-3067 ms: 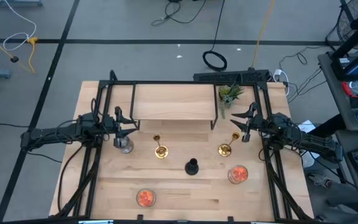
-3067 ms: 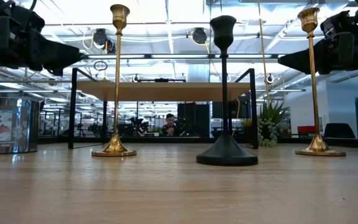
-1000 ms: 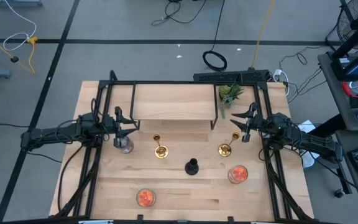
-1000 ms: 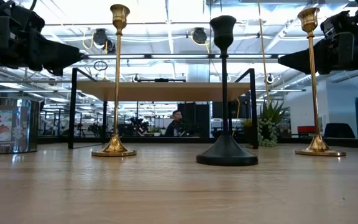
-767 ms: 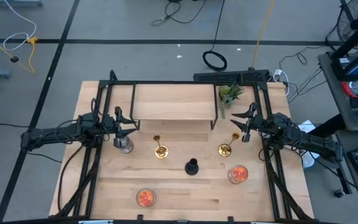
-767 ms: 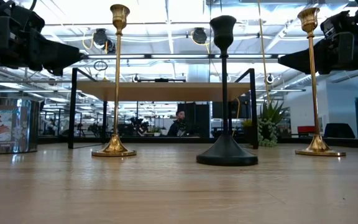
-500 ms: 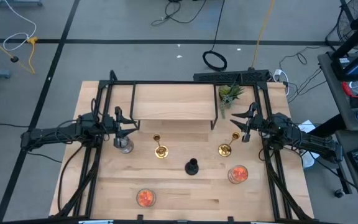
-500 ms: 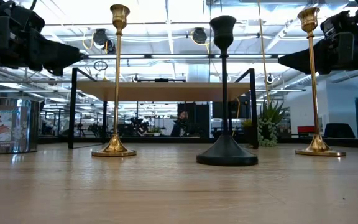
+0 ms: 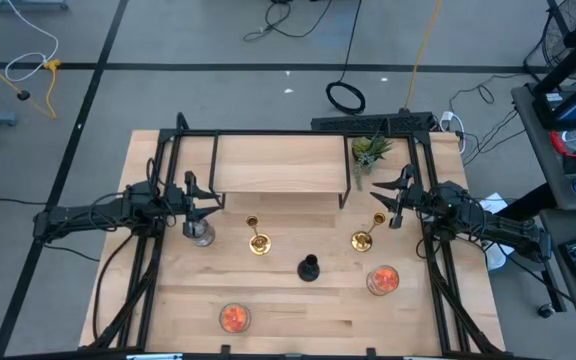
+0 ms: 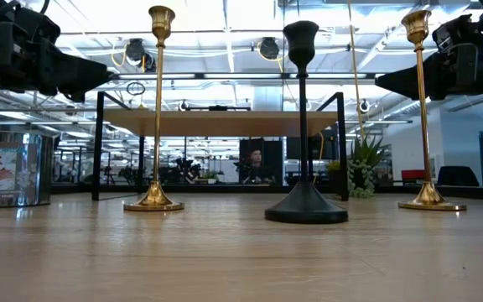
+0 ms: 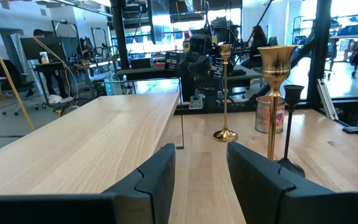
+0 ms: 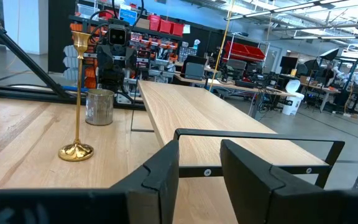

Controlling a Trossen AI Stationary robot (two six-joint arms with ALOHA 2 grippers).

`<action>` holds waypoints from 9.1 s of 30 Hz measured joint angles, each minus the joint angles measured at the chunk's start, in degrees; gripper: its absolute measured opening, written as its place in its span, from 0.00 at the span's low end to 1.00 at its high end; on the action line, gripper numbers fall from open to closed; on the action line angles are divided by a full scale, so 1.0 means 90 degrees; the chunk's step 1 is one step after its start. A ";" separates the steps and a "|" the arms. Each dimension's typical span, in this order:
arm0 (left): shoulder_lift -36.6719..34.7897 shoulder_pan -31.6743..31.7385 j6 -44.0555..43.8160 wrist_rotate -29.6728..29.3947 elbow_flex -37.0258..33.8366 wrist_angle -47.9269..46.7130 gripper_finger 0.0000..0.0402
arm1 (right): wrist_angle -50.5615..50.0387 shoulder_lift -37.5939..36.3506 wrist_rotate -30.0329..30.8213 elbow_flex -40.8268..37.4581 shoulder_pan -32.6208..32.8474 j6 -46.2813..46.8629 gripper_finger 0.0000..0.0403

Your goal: Pick & Place candle stick holders

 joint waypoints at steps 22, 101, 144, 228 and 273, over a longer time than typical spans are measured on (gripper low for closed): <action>0.0000 0.0001 0.0000 0.0001 -0.0001 0.0001 0.38 | 0.0000 0.0001 0.0000 0.0000 -0.0001 -0.0001 0.29; 0.0000 -0.0001 -0.0317 0.0001 0.0001 0.0188 0.38 | -0.0189 0.0006 -0.2051 0.0457 0.0001 0.0775 0.33; 0.0000 -0.0001 -0.0906 0.0008 0.0001 0.0191 0.38 | -0.0364 0.0009 -0.3665 0.0219 0.0001 0.1318 0.30; 0.0000 -0.0001 -0.0943 0.0008 -0.0001 0.0854 0.38 | 0.4057 0.8477 -0.2310 0.5406 -0.2758 0.1833 0.04; 0.0483 -0.0012 -0.1326 0.0662 0.0170 0.0859 0.38 | -0.0803 0.6926 -0.2335 0.5406 -0.2767 0.0901 0.47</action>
